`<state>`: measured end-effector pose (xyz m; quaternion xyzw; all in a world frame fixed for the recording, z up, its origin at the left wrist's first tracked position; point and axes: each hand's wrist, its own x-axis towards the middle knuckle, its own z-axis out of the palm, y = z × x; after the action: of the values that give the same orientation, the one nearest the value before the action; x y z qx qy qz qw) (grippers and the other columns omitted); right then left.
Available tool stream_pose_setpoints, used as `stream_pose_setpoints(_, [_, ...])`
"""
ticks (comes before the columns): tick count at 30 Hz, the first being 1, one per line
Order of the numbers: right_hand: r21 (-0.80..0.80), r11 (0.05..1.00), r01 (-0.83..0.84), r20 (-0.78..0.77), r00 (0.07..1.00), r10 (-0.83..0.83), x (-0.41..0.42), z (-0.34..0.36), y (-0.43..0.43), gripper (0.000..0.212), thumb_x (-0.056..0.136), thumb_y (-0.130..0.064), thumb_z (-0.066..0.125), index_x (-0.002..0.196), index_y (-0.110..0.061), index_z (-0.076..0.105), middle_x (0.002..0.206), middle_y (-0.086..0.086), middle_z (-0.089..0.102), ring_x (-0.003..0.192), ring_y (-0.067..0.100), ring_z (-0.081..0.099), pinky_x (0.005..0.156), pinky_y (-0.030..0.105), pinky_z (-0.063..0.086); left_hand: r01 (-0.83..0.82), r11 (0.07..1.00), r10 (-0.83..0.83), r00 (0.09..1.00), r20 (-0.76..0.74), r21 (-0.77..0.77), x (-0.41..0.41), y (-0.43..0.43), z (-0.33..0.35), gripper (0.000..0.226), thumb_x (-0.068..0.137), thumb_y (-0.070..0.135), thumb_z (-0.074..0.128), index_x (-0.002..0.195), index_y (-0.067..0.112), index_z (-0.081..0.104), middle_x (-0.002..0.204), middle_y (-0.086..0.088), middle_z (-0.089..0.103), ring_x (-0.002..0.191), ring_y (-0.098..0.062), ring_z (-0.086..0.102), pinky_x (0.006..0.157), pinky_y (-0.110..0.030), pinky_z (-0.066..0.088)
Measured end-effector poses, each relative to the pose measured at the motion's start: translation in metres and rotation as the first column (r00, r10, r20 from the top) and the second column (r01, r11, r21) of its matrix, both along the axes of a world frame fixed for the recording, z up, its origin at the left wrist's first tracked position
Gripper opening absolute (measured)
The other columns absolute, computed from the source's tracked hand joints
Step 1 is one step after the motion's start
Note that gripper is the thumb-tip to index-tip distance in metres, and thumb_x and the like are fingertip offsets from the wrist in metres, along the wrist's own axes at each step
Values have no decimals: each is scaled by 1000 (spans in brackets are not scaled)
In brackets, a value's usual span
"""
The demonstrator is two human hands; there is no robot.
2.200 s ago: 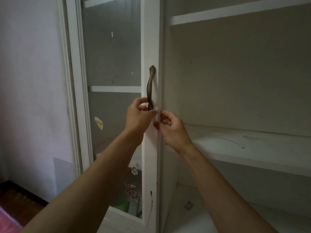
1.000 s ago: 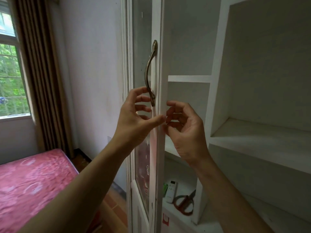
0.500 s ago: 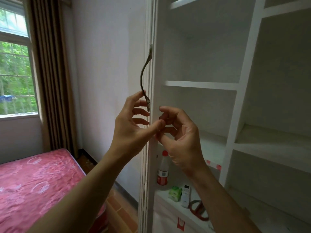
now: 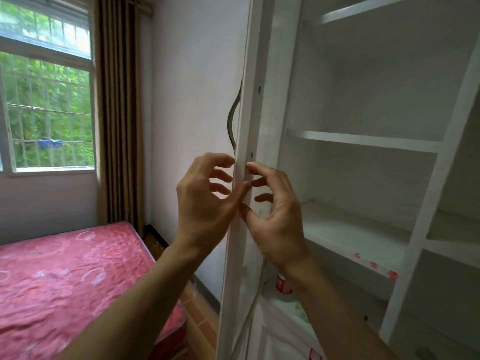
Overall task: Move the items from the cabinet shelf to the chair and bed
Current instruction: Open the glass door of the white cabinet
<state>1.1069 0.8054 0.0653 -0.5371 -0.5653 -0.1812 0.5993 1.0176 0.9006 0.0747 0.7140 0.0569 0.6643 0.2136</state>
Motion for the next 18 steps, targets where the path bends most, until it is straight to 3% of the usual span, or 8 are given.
stream_pose_setpoints(3, [10, 999, -49, -30, 998, 49, -7, -3, 20, 61, 85, -3, 78, 139, -18, 55, 133, -3, 57, 122, 11, 61, 99, 32, 58, -16, 1000, 15, 1000, 12, 18, -8, 13, -2, 38, 81, 18, 82, 114, 8, 66, 110, -7, 69, 88, -12, 70, 68, -22, 61])
stream_pose_setpoints(13, [-30, 1000, 8, -57, 998, -10, -21, -11, 71, 60, 86, -4, 76, 141, -16, 57, 135, 0, 58, 124, 11, 60, 102, 31, 55, -101, 994, 104, 993, 50, -52, -24, 56, -8, 39, 84, 12, 79, 122, 15, 70, 108, -3, 72, 83, -8, 71, 69, -17, 60])
stream_pose_setpoints(18, [-32, 998, 53, -62, 997, -55, -28, -14, 98, 60, 87, -9, 77, 142, -16, 56, 138, 2, 56, 127, 15, 58, 103, 36, 56, -141, 987, 145, 988, 55, -72, -26, 78, -9, 30, 85, 9, 77, 114, 14, 73, 100, -3, 72, 81, -5, 71, 69, -17, 59])
